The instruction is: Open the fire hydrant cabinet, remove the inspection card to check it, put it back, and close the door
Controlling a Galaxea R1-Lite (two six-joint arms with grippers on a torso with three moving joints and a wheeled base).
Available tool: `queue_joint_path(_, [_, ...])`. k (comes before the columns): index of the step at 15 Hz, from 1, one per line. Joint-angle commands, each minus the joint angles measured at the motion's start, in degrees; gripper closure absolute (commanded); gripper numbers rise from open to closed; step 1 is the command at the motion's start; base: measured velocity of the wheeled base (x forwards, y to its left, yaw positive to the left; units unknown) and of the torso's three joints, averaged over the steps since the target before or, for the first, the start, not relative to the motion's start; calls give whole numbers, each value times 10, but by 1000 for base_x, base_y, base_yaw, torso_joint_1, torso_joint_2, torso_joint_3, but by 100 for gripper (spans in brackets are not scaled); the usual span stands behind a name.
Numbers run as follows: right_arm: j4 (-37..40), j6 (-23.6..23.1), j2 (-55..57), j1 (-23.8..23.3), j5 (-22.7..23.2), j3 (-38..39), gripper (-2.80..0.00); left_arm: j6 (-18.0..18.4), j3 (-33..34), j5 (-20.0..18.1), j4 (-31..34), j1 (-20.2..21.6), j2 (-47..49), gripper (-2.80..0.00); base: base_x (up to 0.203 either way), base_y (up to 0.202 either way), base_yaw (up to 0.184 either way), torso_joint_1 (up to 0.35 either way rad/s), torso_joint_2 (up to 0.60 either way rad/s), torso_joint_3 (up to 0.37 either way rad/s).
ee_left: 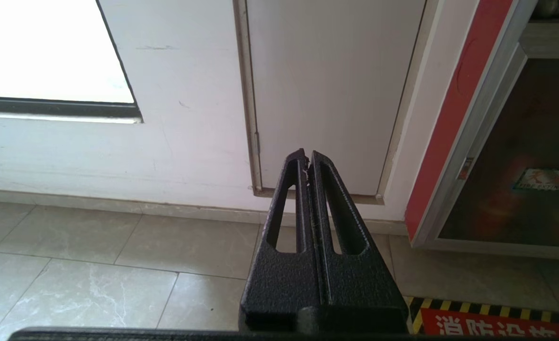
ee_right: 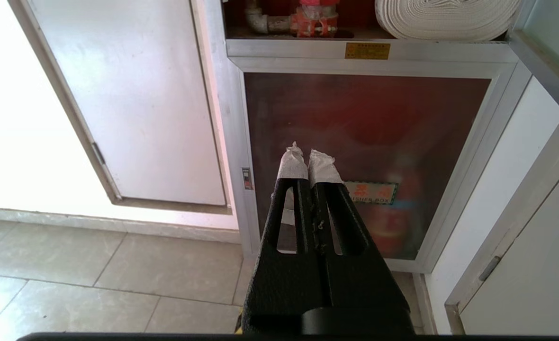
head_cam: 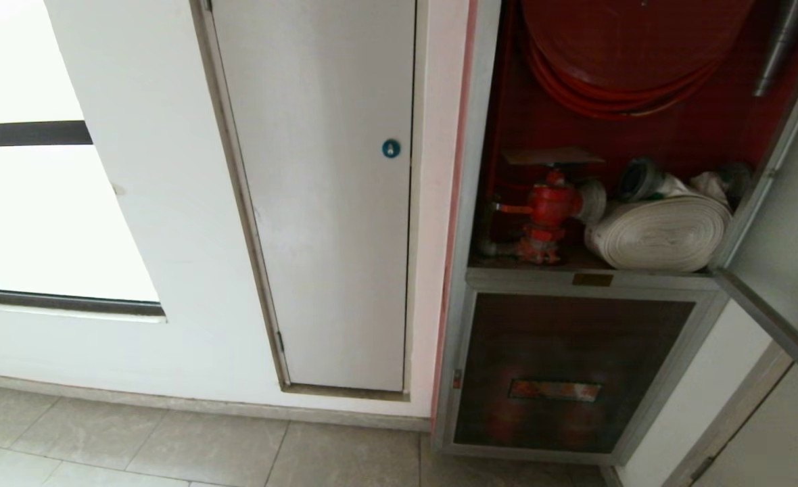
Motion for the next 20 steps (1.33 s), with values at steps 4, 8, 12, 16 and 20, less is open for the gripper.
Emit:
queue_joint_path(4, [0, 0, 1, 0, 0, 3, 0, 0, 0, 0, 0, 0, 0, 0, 0, 0, 0, 0, 0, 0])
queue_joint_path(8, [0, 0, 1, 0, 0, 3, 0, 0, 0, 0, 0, 0, 1, 0, 0, 0, 0, 0, 0, 0])
queue_joint_path(12, [0, 0, 1, 0, 0, 3, 0, 0, 0, 0, 0, -1, 1, 0, 0, 0, 0, 0, 0, 0])
queue_joint_path(16, [2, -2, 1, 0, 0, 3, 0, 0, 0, 0, 0, 0, 1, 0, 0, 0, 0, 0, 0, 0])
queue_joint_path(20, [6, -5, 1, 0, -1, -9, 0, 0, 0, 0, 0, 0, 1, 0, 0, 0, 0, 0, 0, 0])
